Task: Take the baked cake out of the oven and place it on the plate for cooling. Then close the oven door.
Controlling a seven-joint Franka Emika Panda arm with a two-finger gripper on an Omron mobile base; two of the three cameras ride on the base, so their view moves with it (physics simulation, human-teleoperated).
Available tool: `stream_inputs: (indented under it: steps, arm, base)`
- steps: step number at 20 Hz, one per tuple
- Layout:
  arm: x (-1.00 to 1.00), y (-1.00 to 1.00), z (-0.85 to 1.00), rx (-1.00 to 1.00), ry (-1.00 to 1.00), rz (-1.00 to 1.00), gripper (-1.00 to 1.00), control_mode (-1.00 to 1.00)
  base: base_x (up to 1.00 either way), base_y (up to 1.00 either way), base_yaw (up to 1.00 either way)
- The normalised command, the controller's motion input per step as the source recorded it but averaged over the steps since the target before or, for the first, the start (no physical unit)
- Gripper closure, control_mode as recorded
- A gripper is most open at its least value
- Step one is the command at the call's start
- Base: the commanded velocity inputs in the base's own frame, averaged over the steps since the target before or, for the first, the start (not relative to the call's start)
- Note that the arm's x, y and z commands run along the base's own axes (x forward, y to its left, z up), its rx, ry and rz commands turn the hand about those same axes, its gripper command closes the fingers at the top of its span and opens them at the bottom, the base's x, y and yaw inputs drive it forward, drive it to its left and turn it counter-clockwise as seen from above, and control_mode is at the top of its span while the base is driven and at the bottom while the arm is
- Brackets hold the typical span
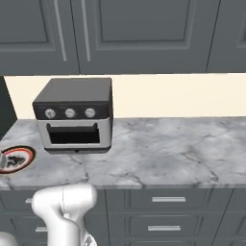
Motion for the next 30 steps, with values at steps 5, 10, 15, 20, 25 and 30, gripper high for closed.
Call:
stream_inputs:
  steps: [5, 10, 15, 20, 25, 30]
  arm:
    - [0.50, 0.00, 0.00, 0.03, 0.00, 0.13, 1.00, -1.00]
    - [0.71, 0.01, -0.02, 0.01, 0.00, 0.06, 1.00, -1.00]
    - [0.30, 0.35, -0.13, -0.14, 0.03, -0.02, 1.00, -1.00]
    - [0.15, 0.47, -0.21, -0.21, 0.00, -0.06, 1.00, -1.00]
    - [0.20, 0.22, -0.18, -0.17, 0.00, -0.02, 1.00, -1.00]
    - [0.34, 0.00, -0.31, -0.10, 0.00, 0.00, 1.00, -1.00]
  base:
    - [0.11, 0.00, 0.05]
    - [0.00, 0.00, 0.00]
    - [0.00, 0.00, 0.00]
    - [0.00, 0.00, 0.00]
    - [0.00, 0.00, 0.00]
    - [0.00, 0.00, 0.00]
